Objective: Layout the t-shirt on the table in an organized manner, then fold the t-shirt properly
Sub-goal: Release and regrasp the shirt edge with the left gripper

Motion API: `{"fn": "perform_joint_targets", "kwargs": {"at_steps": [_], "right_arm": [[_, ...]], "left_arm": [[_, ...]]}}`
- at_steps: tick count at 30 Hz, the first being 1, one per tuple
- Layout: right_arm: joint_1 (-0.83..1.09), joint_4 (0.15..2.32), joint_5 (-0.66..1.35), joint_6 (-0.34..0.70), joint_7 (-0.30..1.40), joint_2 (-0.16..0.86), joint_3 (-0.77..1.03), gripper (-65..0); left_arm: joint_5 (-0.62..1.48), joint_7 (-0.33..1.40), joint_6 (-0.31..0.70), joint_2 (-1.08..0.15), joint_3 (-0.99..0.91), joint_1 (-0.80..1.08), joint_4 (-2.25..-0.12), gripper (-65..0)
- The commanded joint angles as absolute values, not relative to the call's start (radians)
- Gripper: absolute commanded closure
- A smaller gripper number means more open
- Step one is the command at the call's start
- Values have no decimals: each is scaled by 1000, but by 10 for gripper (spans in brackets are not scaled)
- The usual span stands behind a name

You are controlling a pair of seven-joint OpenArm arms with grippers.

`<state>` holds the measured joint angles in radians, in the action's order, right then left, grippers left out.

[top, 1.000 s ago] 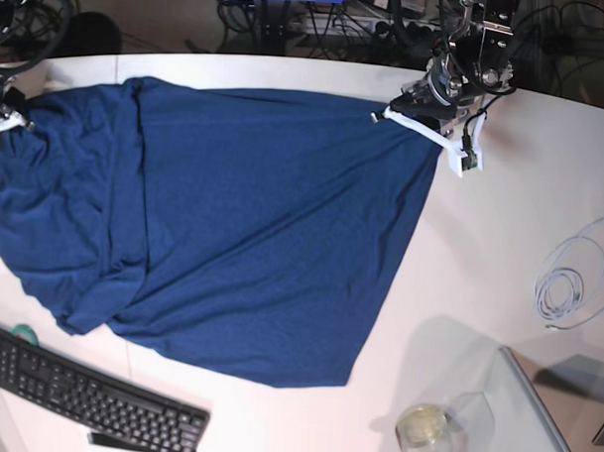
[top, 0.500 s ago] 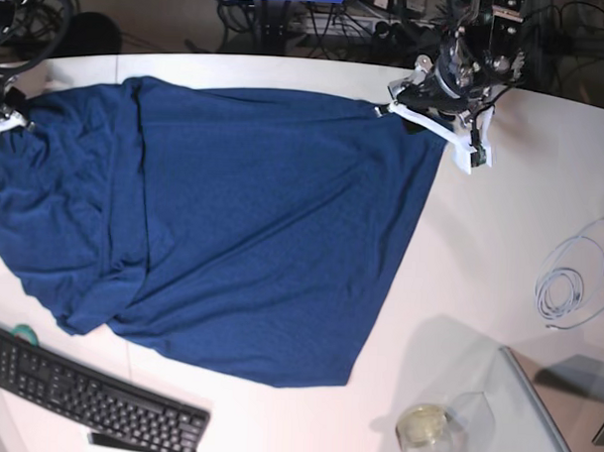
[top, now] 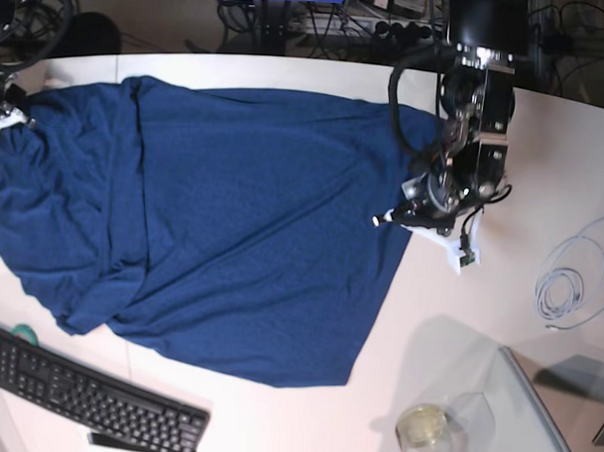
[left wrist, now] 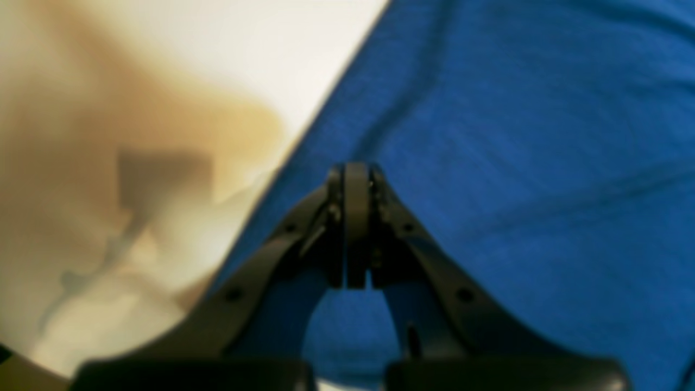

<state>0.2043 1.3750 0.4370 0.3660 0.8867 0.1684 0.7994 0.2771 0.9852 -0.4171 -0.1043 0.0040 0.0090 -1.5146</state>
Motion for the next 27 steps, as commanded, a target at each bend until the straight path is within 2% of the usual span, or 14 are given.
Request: {"fn": "perform_joint_targets", "kwargs": {"at_steps": [1,6,12,21,27], "right_arm": [[200,1394,443,366,874,189,806,0],[200,1394,443,366,871,189,806,0],[197,1385,443,366,869,189,800,0],[188,1386,443,366,900,165,740,0],[189,1392,441,355,909,142,727,0]], "left_arm": [[277,970,-410,-107,4,-21,-1488,0],[269,817,-410,-111,7,-30,-1314,0],[269,713,-414,-133,-5,36,-1285,0],[271,710,-415,-160,-12,73,-1293,0],[269,710,-414,-156,-133,101,-1354,0]]}}
